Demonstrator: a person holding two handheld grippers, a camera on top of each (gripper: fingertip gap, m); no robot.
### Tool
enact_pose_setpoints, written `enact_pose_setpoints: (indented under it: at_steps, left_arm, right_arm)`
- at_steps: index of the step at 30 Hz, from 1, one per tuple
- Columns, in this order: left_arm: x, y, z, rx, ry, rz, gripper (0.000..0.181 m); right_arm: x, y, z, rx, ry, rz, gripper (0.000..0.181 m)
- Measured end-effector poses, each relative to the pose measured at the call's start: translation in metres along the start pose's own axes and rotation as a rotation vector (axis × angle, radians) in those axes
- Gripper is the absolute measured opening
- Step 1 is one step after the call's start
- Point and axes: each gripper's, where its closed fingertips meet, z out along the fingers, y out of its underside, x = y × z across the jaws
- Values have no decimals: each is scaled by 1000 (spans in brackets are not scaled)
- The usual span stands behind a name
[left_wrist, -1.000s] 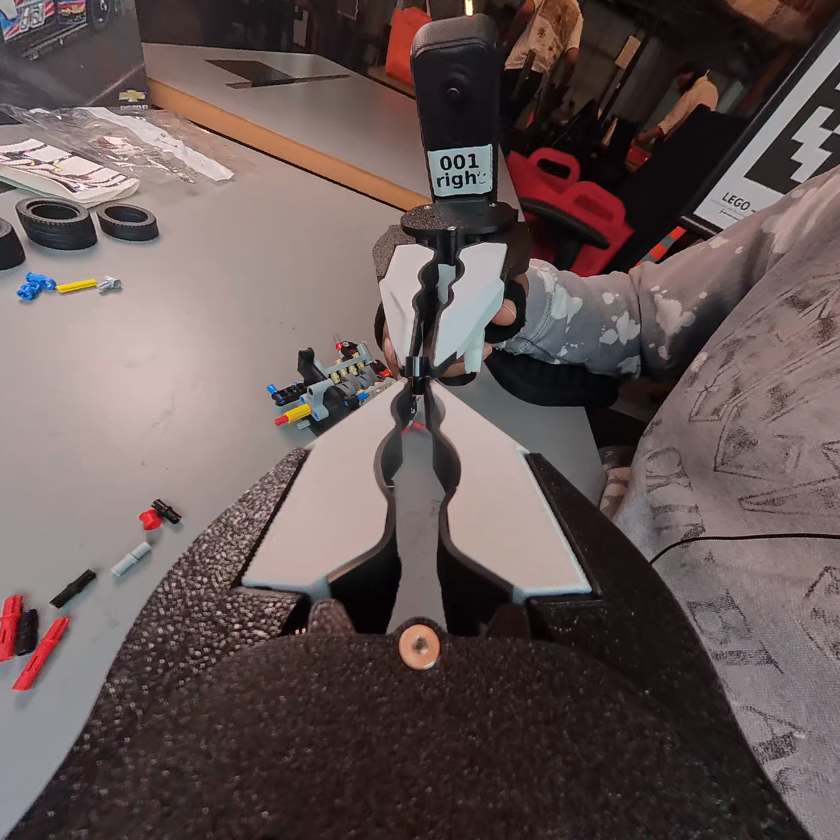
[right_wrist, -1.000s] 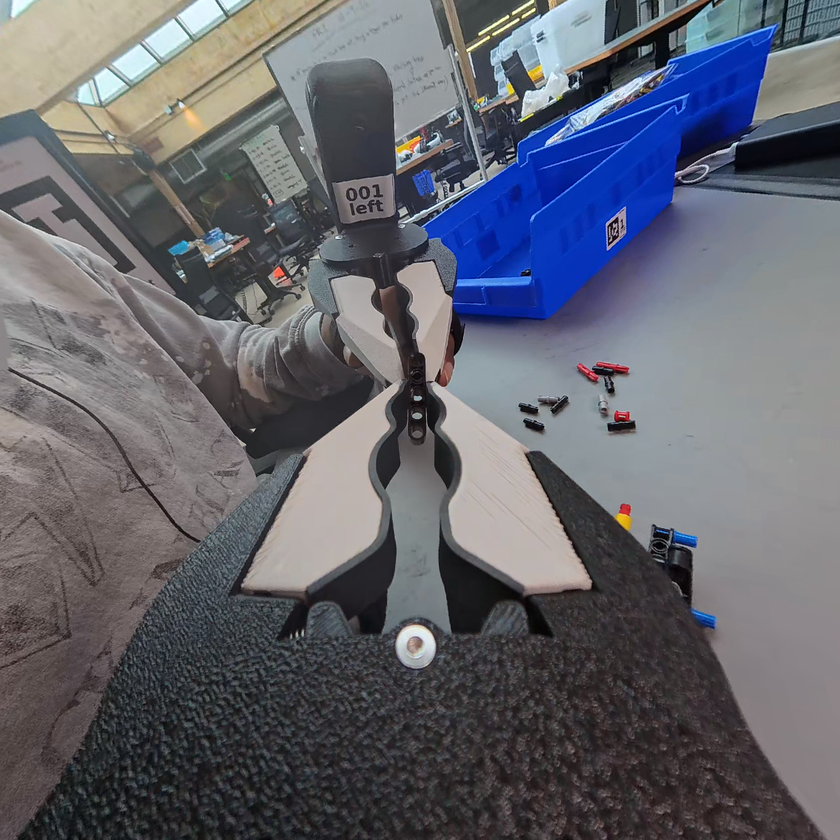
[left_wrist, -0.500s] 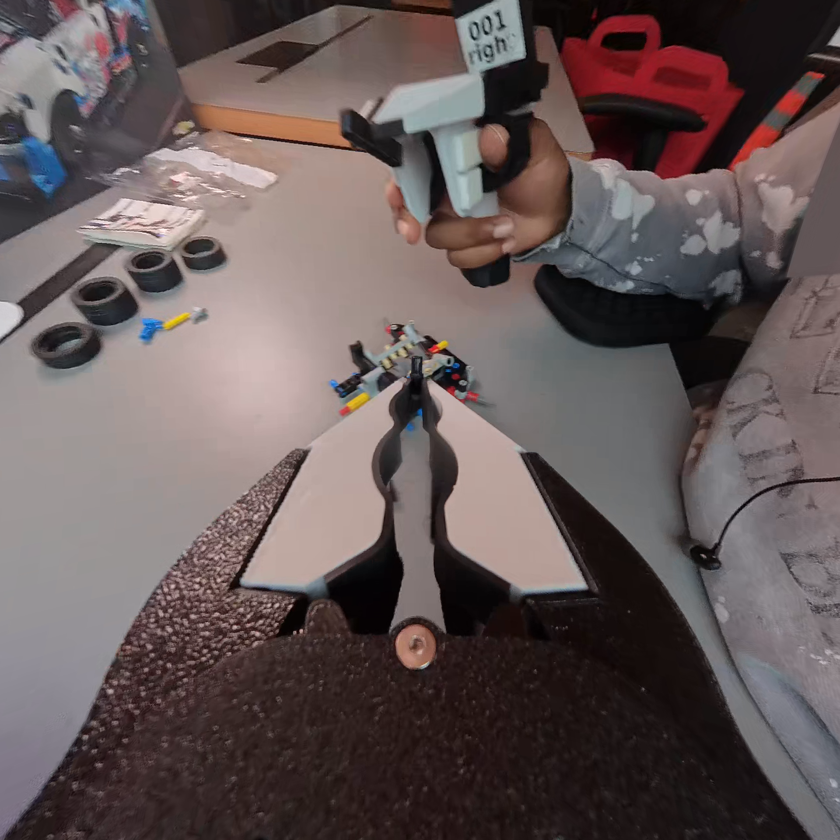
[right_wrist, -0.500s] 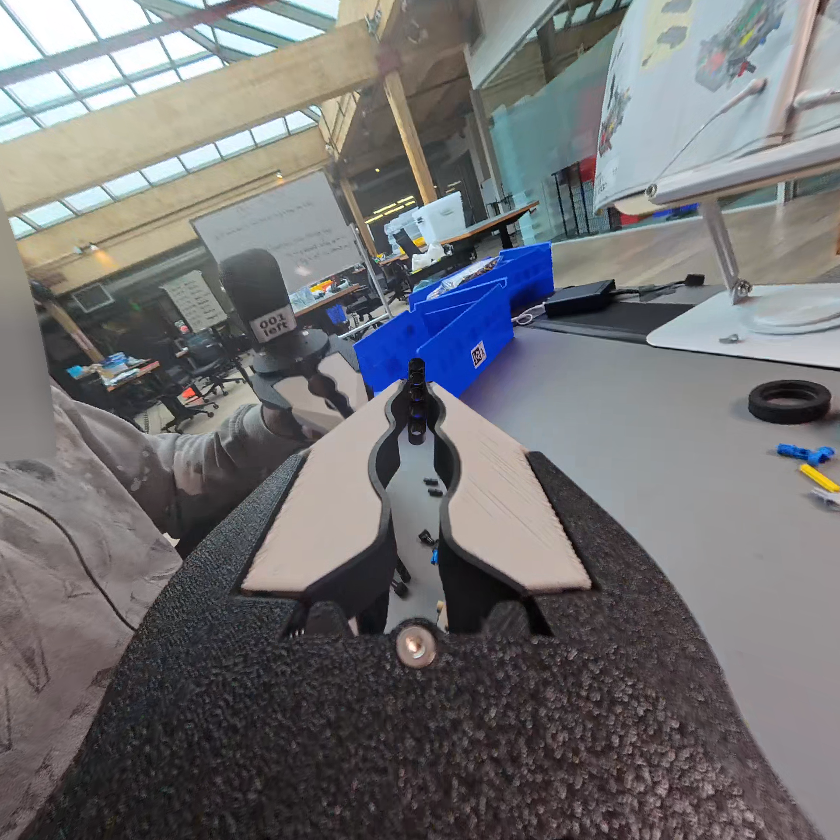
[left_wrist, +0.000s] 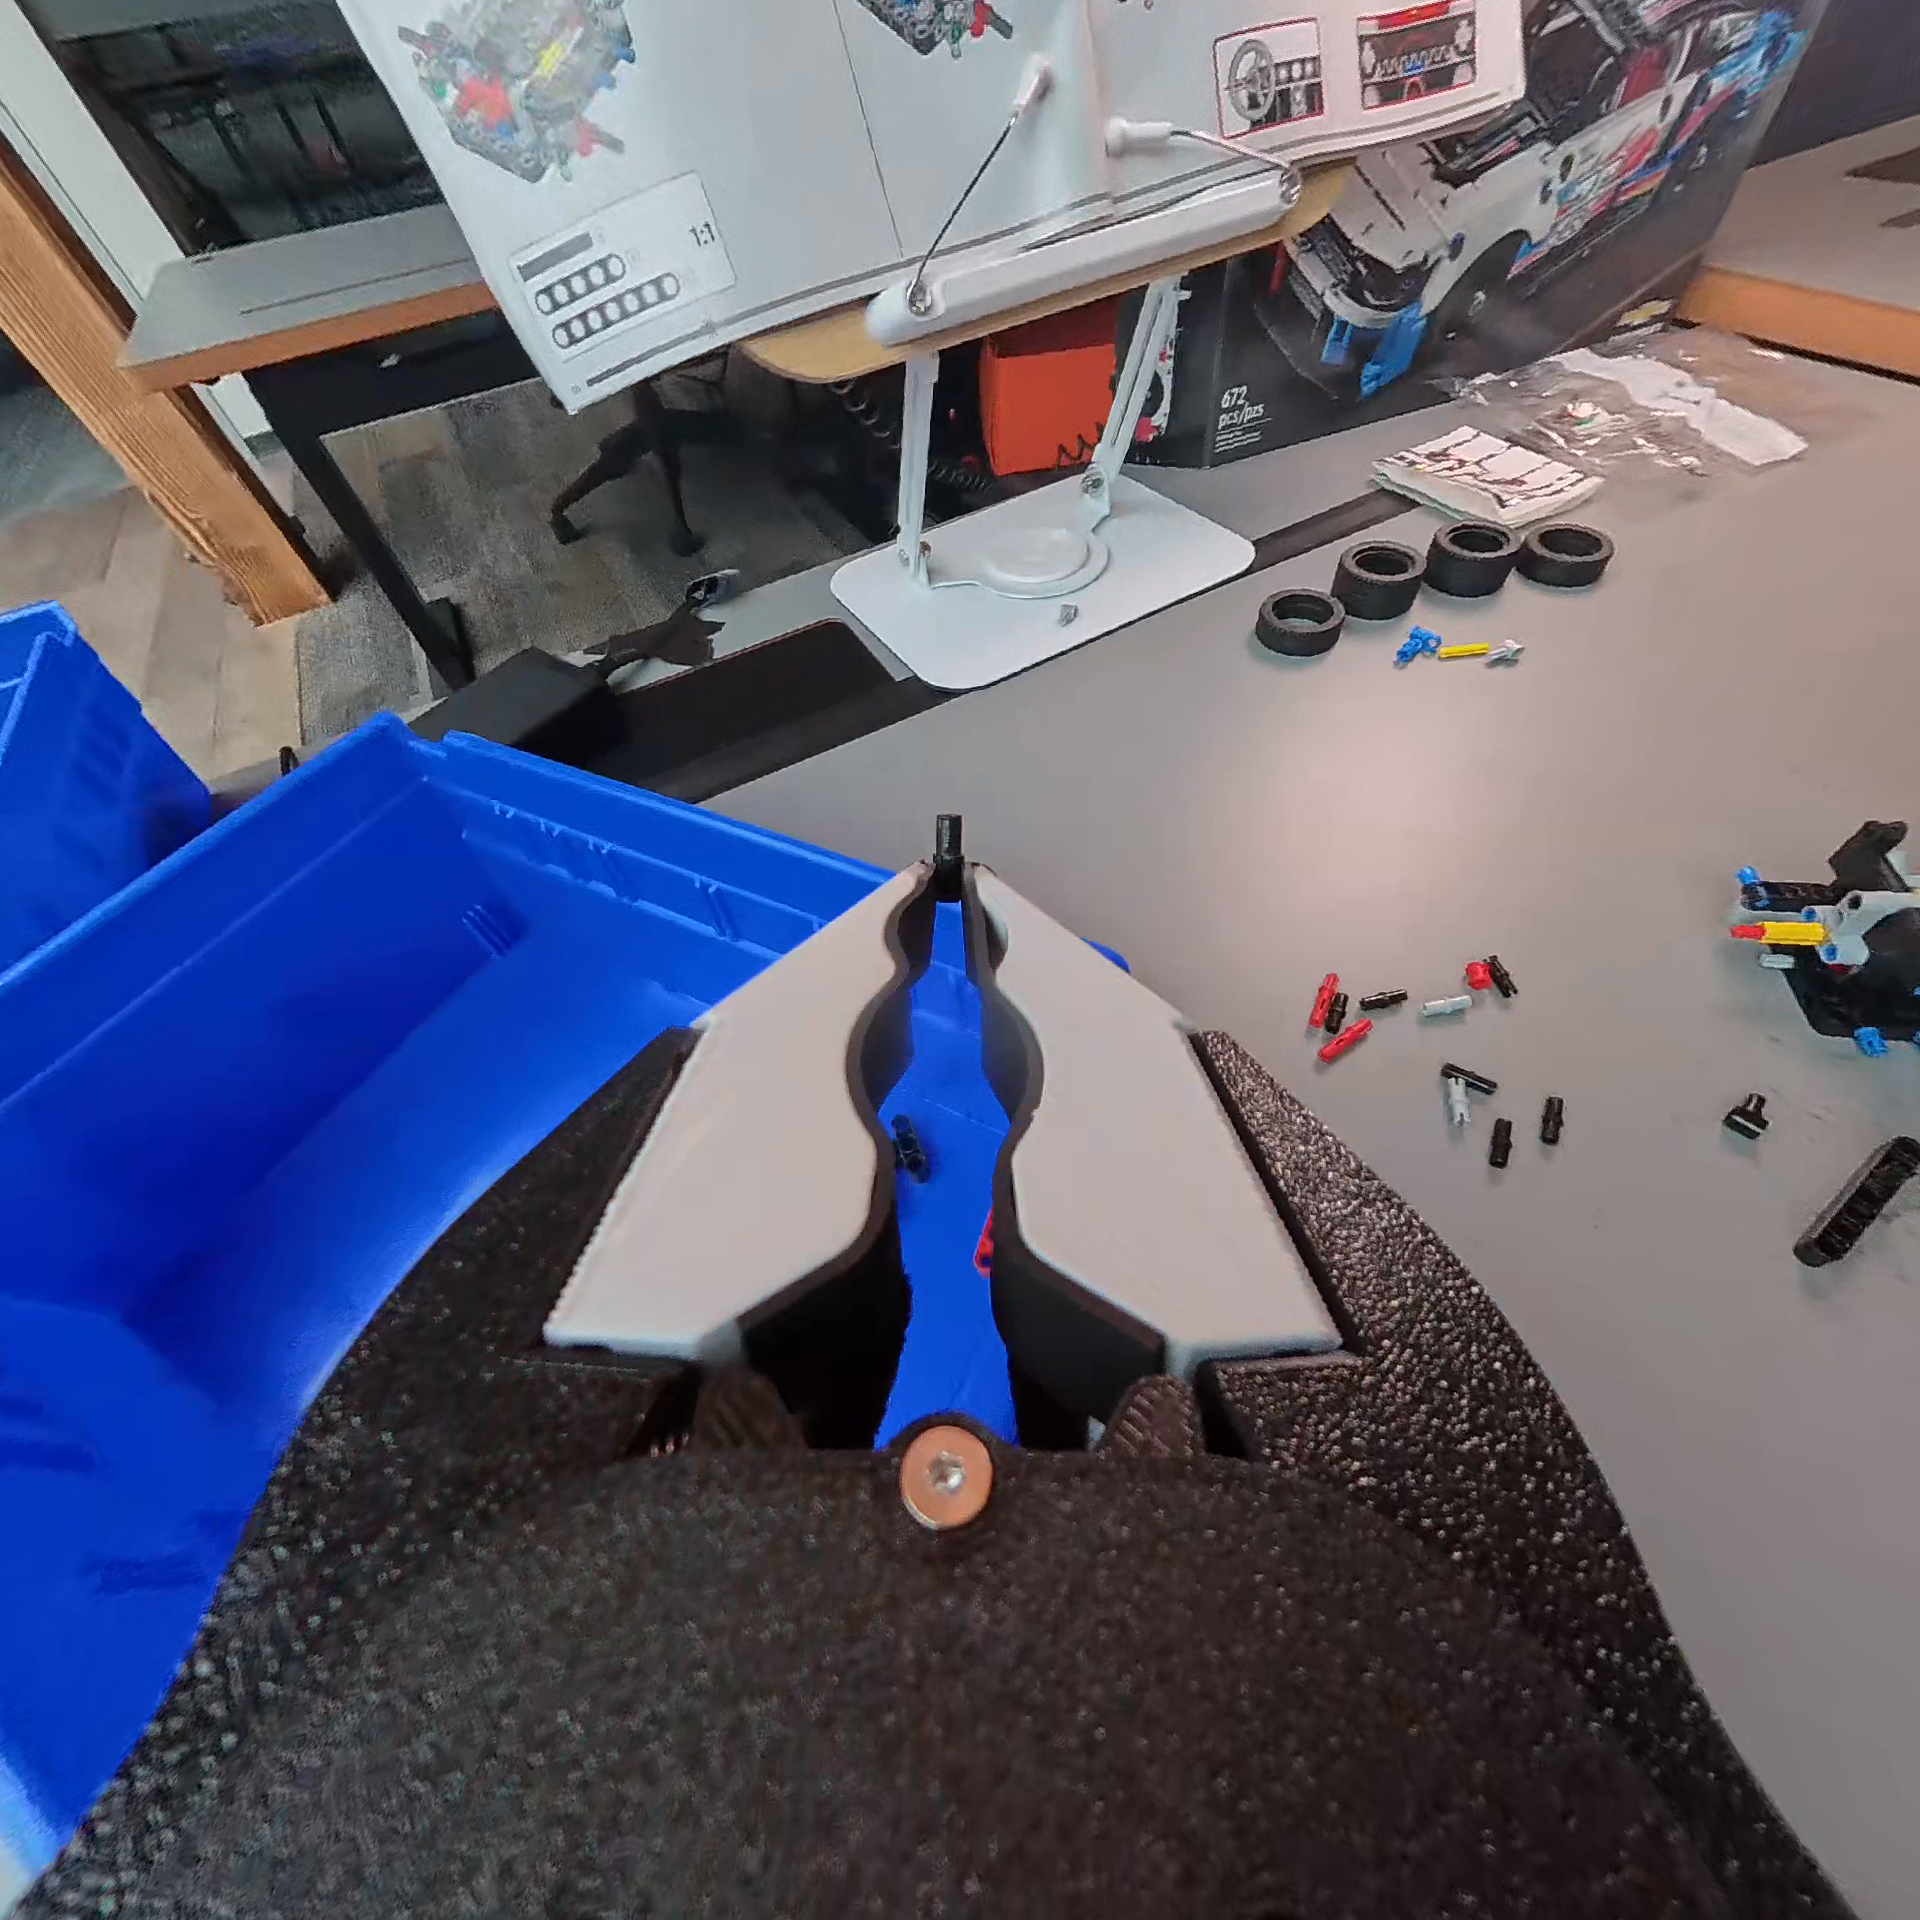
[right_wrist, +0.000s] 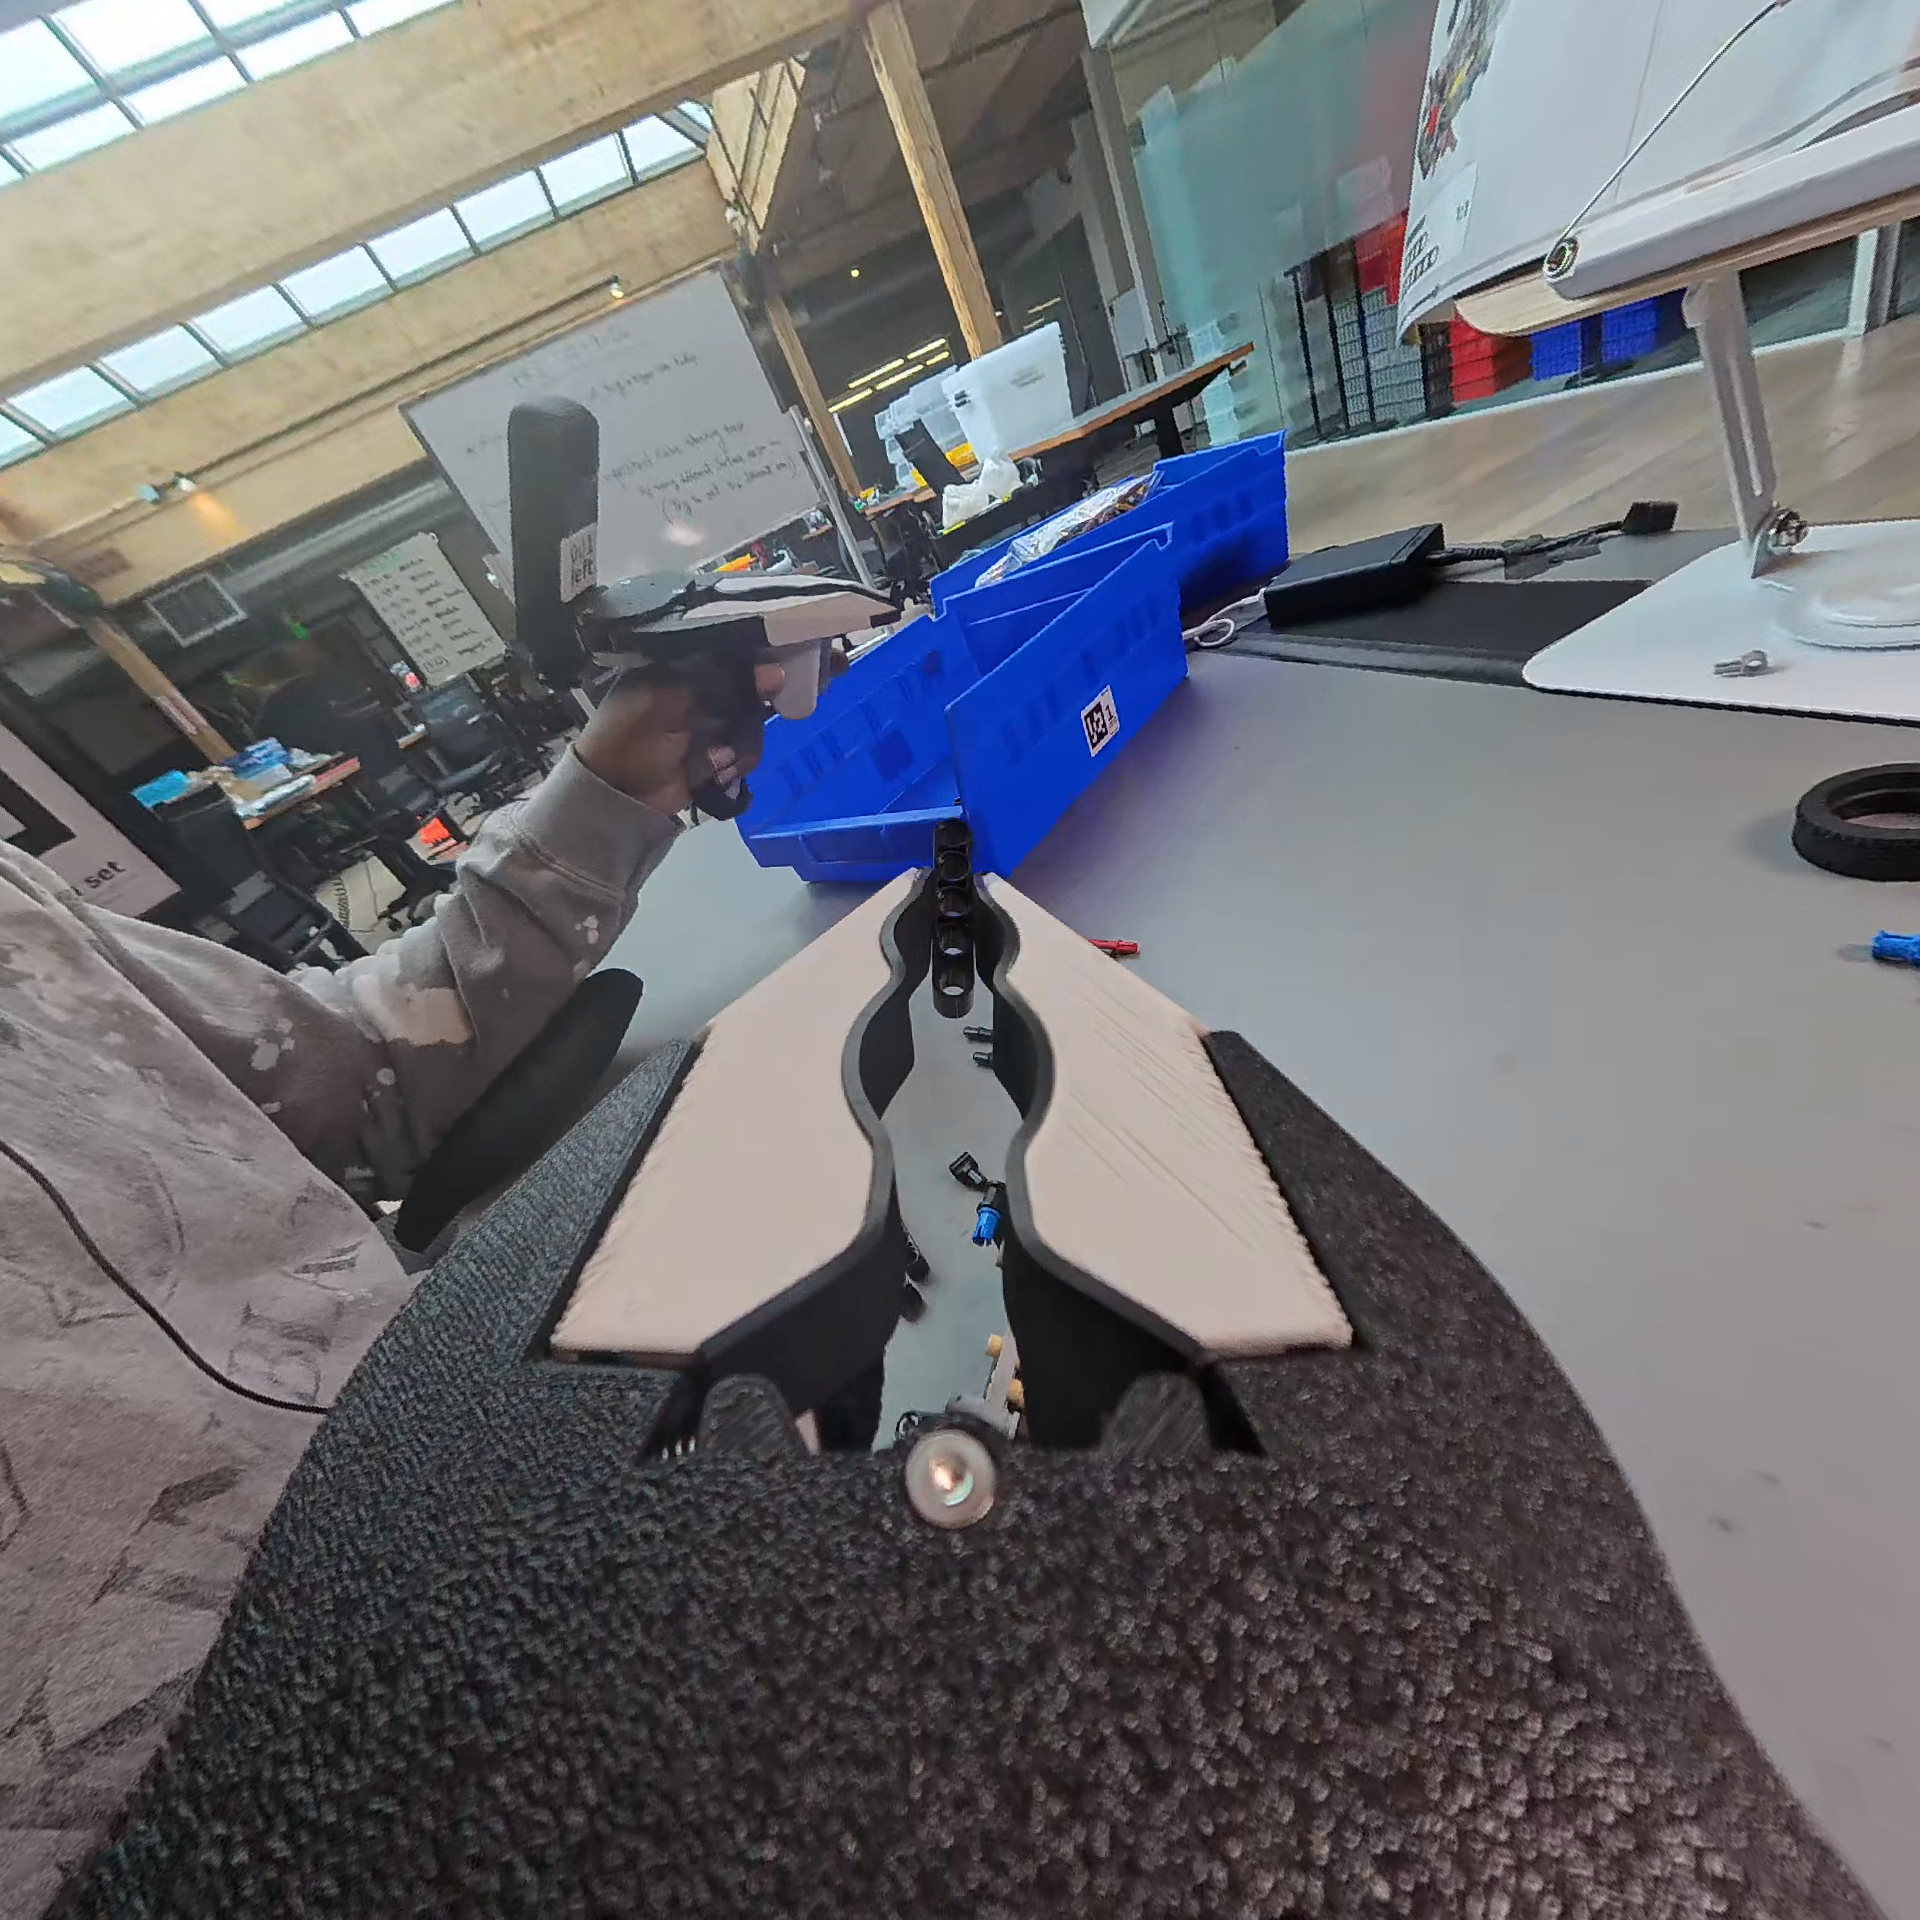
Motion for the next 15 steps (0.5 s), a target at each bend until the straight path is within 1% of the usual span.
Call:
enact_pose_setpoints:
  at_steps: [3,5,6,8,9,11,13,15]
  left_arm:
    - [23,-4,10,34,58,53,4]
    - [56,-1,21,28,135,159,4]
    - [77,10,29,-17,200,223,4]
    - [114,48,44,-198,322,331,4]
    - [128,68,50,-282,363,367,5]
    - [148,96,58,-393,428,404,5]
    - [155,109,63,-437,445,420,5]
    - [155,109,66,-435,436,411,8]
  right_arm:
    - [2,1,0,0,10,8,7]
    - [4,3,0,-7,15,12,7]
    - [4,4,0,-11,17,13,7]
    - [6,7,1,-21,26,14,7]
    - [7,9,1,-28,30,17,7]
    - [8,13,1,-46,29,24,7]
    - [8,17,2,-70,31,29,7]
    - [7,22,4,-96,32,31,7]
